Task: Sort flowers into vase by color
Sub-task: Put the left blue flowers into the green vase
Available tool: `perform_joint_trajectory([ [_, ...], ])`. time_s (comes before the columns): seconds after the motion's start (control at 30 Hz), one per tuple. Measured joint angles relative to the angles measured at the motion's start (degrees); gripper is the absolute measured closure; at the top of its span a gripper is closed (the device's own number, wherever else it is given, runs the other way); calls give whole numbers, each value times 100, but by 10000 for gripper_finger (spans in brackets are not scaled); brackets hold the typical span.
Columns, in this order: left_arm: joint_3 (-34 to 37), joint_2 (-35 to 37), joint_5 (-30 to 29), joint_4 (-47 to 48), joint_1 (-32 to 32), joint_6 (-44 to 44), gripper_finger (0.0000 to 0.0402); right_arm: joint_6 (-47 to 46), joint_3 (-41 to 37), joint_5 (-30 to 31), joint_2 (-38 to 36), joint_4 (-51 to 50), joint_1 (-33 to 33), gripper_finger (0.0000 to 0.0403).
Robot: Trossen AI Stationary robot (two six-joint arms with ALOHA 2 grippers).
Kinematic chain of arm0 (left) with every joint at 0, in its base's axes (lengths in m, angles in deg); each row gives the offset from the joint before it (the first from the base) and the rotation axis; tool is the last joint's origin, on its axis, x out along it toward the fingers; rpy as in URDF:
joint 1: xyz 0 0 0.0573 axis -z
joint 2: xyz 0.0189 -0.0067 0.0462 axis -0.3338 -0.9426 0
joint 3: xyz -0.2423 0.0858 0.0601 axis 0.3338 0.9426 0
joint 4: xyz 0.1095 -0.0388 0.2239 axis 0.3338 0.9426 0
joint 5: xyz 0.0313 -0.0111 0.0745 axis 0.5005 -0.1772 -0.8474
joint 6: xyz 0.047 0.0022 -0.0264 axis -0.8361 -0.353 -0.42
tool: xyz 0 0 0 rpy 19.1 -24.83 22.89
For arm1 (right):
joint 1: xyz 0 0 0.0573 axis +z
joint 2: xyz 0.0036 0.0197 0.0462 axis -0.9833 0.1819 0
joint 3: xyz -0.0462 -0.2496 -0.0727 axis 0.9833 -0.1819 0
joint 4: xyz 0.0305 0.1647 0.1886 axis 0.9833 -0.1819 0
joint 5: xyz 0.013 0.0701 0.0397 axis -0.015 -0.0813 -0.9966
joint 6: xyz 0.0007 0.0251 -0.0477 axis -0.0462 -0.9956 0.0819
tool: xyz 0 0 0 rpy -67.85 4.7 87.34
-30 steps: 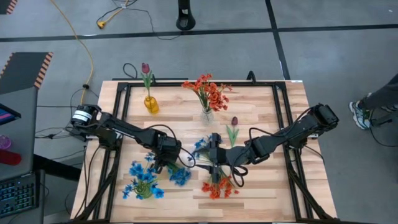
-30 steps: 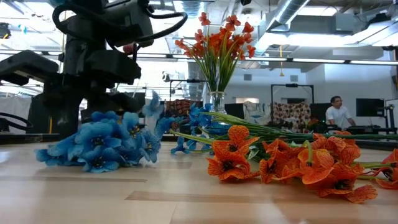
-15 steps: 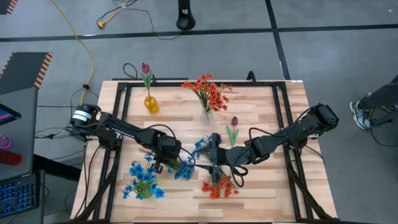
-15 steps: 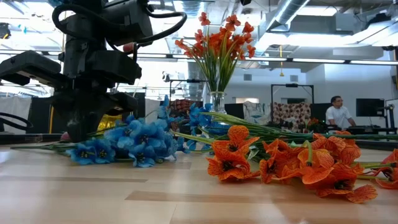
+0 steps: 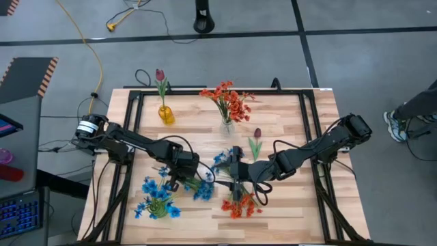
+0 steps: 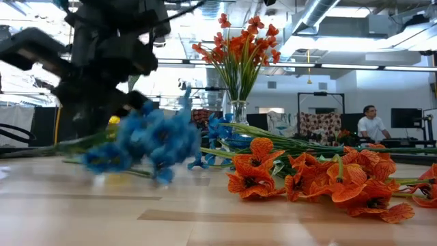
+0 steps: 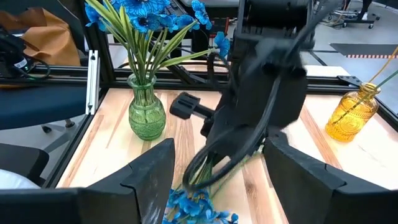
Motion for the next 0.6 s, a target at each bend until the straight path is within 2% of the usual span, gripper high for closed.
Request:
perform_joint_trajectory([
  [0.37,-41,1287,-198,28,-4,283,401,0,0,-2,0,-7,0,127],
  [0.6,-41,2160,-738,227,-4,554,401,-2,0,-2,0,0,0,127],
])
